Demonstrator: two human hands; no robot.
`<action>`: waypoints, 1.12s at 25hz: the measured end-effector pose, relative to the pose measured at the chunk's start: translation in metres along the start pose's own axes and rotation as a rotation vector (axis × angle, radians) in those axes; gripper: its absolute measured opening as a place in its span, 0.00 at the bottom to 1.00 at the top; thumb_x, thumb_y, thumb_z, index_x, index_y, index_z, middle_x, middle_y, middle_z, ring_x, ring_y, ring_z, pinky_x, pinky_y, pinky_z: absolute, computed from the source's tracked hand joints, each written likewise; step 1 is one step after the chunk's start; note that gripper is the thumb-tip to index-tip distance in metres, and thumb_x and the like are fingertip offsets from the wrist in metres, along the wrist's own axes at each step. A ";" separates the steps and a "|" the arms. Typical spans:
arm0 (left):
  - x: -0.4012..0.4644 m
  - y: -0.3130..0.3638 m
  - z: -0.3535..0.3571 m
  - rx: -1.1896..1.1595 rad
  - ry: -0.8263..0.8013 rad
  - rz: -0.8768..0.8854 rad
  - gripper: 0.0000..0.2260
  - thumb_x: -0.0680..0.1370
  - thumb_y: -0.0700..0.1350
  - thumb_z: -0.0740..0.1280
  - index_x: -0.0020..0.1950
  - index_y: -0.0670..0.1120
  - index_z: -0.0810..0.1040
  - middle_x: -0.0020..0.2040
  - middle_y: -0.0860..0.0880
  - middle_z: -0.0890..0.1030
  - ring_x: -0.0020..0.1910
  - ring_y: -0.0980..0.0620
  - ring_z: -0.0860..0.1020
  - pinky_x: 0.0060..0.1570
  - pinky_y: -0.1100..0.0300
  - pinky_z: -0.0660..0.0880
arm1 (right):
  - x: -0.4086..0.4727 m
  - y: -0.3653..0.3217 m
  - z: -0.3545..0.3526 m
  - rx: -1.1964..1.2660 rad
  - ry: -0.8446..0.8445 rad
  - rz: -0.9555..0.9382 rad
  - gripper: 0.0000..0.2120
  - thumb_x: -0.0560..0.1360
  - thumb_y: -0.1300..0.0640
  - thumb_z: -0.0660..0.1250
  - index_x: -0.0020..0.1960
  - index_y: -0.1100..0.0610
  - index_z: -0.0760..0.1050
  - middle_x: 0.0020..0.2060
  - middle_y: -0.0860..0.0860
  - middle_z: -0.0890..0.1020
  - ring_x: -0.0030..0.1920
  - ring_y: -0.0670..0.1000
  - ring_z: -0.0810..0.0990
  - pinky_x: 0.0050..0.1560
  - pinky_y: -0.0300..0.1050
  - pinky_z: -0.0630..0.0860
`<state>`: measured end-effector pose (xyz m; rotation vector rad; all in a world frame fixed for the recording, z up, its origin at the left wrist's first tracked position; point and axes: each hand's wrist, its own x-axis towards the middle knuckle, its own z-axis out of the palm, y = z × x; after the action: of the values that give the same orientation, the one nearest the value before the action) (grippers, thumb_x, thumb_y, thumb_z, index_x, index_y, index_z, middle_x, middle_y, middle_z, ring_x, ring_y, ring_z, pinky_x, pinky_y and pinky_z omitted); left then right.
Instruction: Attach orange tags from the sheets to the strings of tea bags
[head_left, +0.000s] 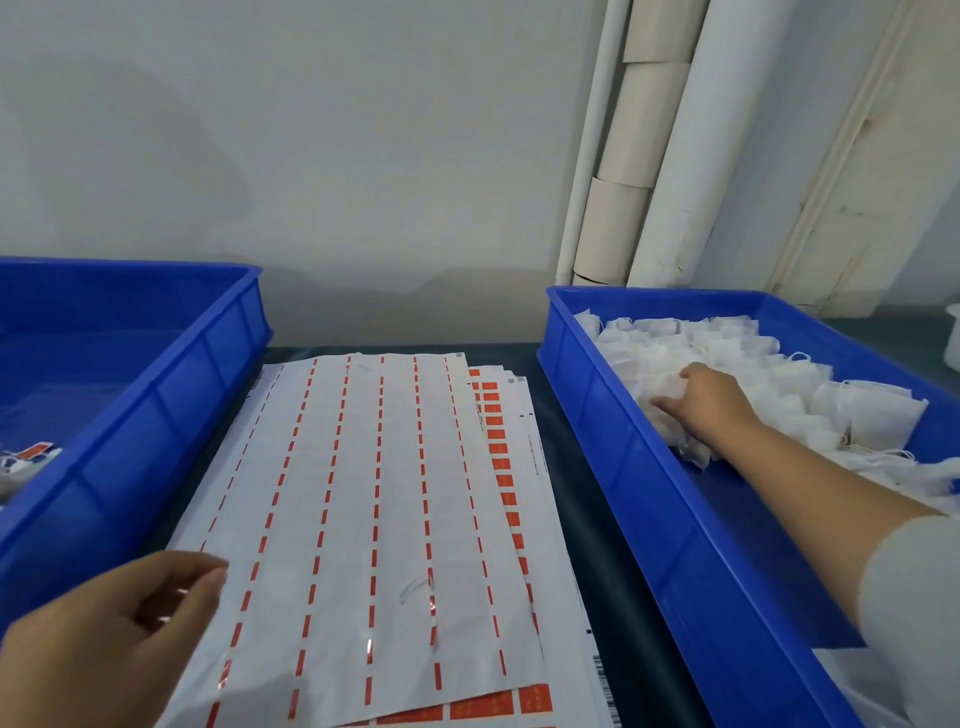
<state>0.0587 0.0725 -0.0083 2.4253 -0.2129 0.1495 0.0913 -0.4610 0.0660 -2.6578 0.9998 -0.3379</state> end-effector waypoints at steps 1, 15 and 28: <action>-0.004 0.028 -0.004 -0.035 0.016 -0.011 0.12 0.64 0.65 0.62 0.46 0.69 0.76 0.35 0.64 0.81 0.31 0.61 0.81 0.30 0.62 0.77 | 0.000 0.001 0.003 -0.043 -0.001 0.017 0.22 0.74 0.47 0.68 0.60 0.62 0.72 0.53 0.60 0.79 0.52 0.59 0.78 0.49 0.46 0.71; -0.025 0.083 -0.008 -0.075 -0.128 -0.141 0.09 0.71 0.43 0.72 0.36 0.57 0.78 0.32 0.56 0.82 0.35 0.54 0.81 0.40 0.62 0.76 | -0.008 -0.018 -0.051 0.427 0.116 -0.009 0.10 0.76 0.65 0.61 0.43 0.58 0.80 0.50 0.56 0.81 0.50 0.56 0.79 0.55 0.51 0.75; -0.043 0.213 -0.001 -0.361 -0.099 0.281 0.13 0.62 0.67 0.57 0.46 0.72 0.66 0.43 0.77 0.65 0.43 0.74 0.68 0.36 0.75 0.64 | -0.225 -0.115 -0.120 0.476 -0.398 -0.704 0.10 0.75 0.59 0.67 0.37 0.48 0.78 0.35 0.45 0.82 0.37 0.41 0.80 0.43 0.38 0.77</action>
<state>-0.0240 -0.0816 0.1206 2.0356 -0.5760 0.1050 -0.0420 -0.2485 0.1905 -2.3895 -0.1474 -0.1416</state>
